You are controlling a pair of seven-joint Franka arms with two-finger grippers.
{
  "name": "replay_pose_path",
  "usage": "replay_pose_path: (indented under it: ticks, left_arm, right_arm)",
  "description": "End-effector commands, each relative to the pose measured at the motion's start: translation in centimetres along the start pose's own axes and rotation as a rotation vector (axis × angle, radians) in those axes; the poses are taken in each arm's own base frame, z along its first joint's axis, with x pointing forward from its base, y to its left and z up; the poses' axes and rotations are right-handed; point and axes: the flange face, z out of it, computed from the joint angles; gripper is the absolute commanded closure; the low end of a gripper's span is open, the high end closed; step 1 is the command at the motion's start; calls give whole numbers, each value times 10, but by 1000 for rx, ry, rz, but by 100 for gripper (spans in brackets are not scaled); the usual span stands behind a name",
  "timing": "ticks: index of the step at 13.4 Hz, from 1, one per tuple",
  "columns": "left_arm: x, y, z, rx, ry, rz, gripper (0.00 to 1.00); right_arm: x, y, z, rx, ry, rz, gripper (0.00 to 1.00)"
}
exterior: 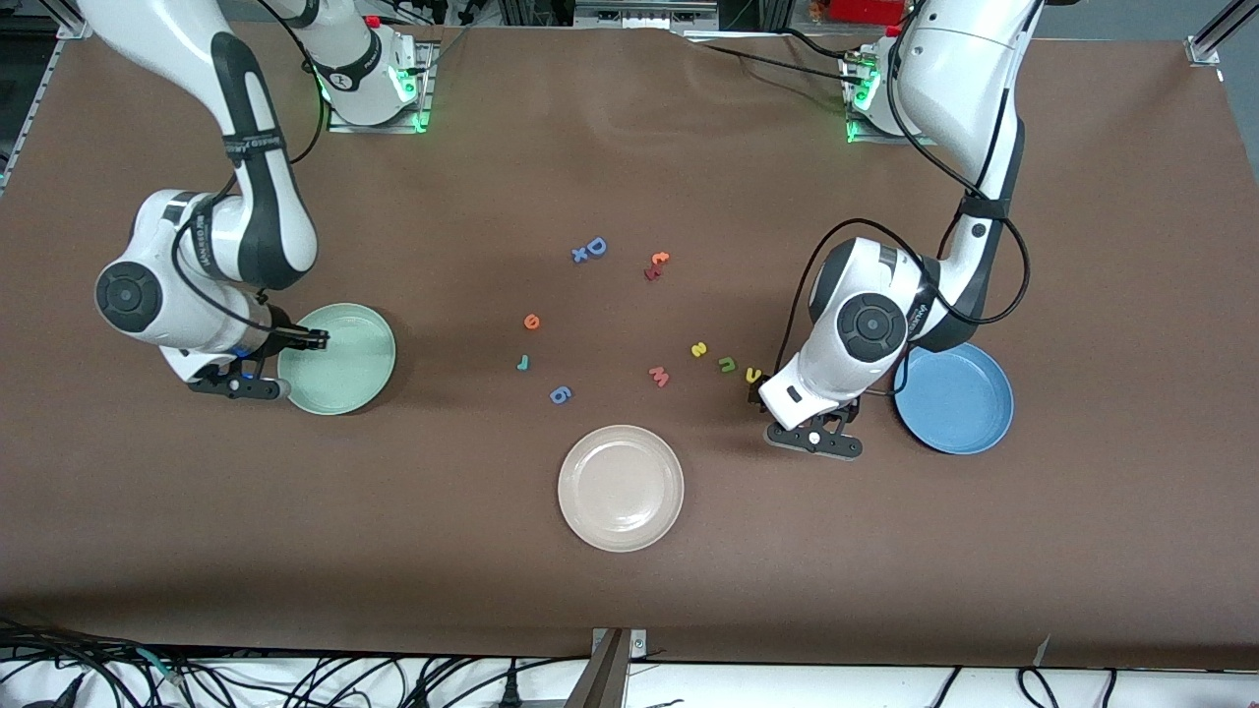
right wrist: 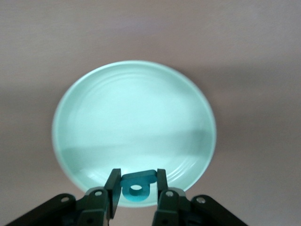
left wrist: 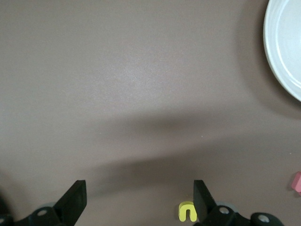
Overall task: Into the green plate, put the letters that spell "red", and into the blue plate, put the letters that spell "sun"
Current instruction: 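Lower the teal b onto the green plate and open the right gripper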
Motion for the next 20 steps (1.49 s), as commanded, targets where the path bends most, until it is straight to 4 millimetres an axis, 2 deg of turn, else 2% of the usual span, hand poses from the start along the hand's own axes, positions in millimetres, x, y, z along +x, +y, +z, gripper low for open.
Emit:
replay_pose_path:
  ticks: [1, 2, 4, 8, 9, 10, 11, 12, 13, 15, 17, 20]
  left_arm:
    - [-13, 2, 19, 18, 25, -1, 0]
    - [-16, 4, 24, 16, 21, -2, 0]
    - [-18, 3, 21, 14, 20, -3, 0]
    - [-19, -20, 0, -23, 29, -28, 0]
    - [-19, -22, -1, -29, 29, -30, 0]
    - [-20, -18, -2, -30, 30, -25, 0]
    - [-23, -13, -1, -30, 26, -19, 0]
    - [-26, -11, -4, -28, 26, -15, 0]
    - [-27, -13, -5, -17, 28, -17, 0]
    - [-30, -16, -11, -12, 33, -23, 0]
    - [-42, -20, -21, -12, 28, -27, 0]
    - [-60, -19, -27, 22, 23, -20, 0]
  right_arm:
    - [11, -2, 34, -30, 20, -27, 89]
    - [14, -1, 44, -43, 25, -26, 89]
    - [15, 1, 60, -58, 14, -24, 88]
    - [12, 4, 67, -50, -6, -10, 86]
    - [12, 4, 67, -49, -6, -10, 66]
    - [13, 4, 67, -49, -4, -10, 30]
    - [13, 2, 66, -48, -3, -12, 9]
    - [12, -2, 64, -47, -1, -18, 2]
    - [11, -7, 59, -41, -3, -23, 2]
    - [10, -18, 33, -15, -8, -32, 2]
    - [6, -33, 1, 14, -37, -11, 2]
    - [-2, -74, -37, 27, -51, 40, 2]
